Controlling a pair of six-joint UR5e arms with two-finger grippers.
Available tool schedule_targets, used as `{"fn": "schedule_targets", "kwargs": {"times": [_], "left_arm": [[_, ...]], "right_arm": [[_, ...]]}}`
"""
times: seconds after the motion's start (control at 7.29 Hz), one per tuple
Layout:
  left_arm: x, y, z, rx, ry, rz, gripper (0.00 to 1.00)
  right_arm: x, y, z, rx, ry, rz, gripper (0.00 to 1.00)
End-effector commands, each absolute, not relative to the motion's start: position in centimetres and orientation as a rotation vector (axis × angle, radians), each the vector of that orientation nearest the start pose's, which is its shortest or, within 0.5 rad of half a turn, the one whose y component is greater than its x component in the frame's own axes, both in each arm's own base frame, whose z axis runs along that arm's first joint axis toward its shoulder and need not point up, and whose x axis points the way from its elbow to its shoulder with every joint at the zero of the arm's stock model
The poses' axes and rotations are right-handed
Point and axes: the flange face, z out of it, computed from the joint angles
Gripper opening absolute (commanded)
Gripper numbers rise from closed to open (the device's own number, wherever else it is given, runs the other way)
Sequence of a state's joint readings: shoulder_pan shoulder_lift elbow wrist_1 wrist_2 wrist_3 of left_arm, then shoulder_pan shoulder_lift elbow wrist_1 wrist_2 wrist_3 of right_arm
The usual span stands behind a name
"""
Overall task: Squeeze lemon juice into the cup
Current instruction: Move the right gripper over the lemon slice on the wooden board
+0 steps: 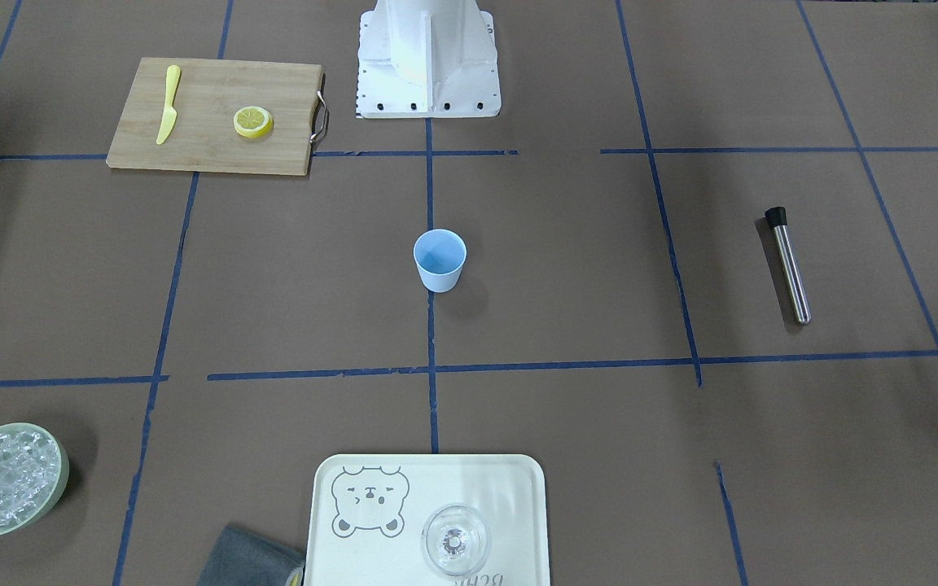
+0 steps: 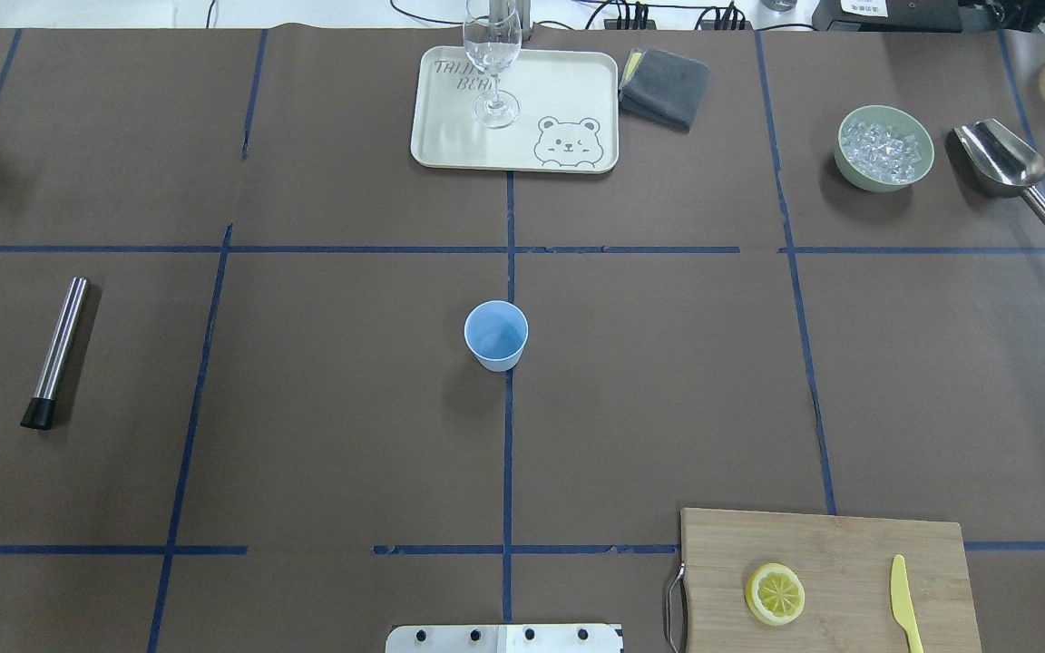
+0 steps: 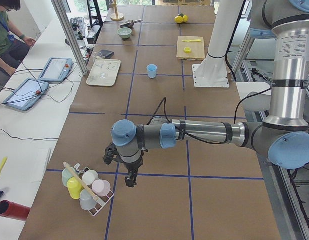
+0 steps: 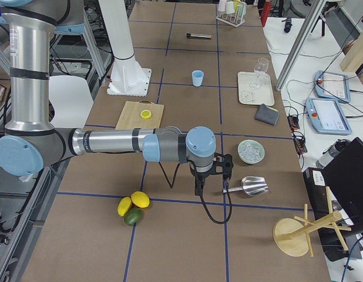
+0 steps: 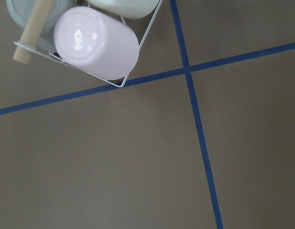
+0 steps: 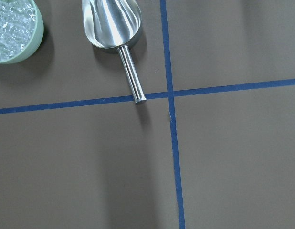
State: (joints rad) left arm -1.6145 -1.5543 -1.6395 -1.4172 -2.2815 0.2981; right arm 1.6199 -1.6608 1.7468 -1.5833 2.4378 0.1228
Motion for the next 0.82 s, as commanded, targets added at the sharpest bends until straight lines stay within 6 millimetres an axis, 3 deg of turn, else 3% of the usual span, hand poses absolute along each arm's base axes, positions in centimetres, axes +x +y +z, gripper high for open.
{"fn": "schedule_targets", "kwargs": {"times": [0.0,0.27,0.41,0.55,0.69], "left_arm": [[-8.9,-47.3,64.8,0.033,0.717,0.209,1.00],[-8.9,-48.5,61.6,0.094,0.706,0.231,1.00],[-8.8,-50.5,59.0,0.143,0.700,0.238,1.00],[-8.2,-51.9,57.2,0.158,0.698,0.221,1.00],[-7.9,-53.2,55.6,0.179,0.697,0.215,1.00]], "right_arm": [[8.1,-45.2,60.6,0.046,-0.868,0.129,1.00],[7.0,-46.5,55.2,0.133,-0.866,0.069,1.00],[6.4,-46.2,55.6,0.118,-0.891,0.063,1.00],[3.7,-46.9,55.6,0.099,-0.935,0.008,1.00],[0.2,-47.2,53.1,0.089,-0.956,-0.005,1.00]]}}
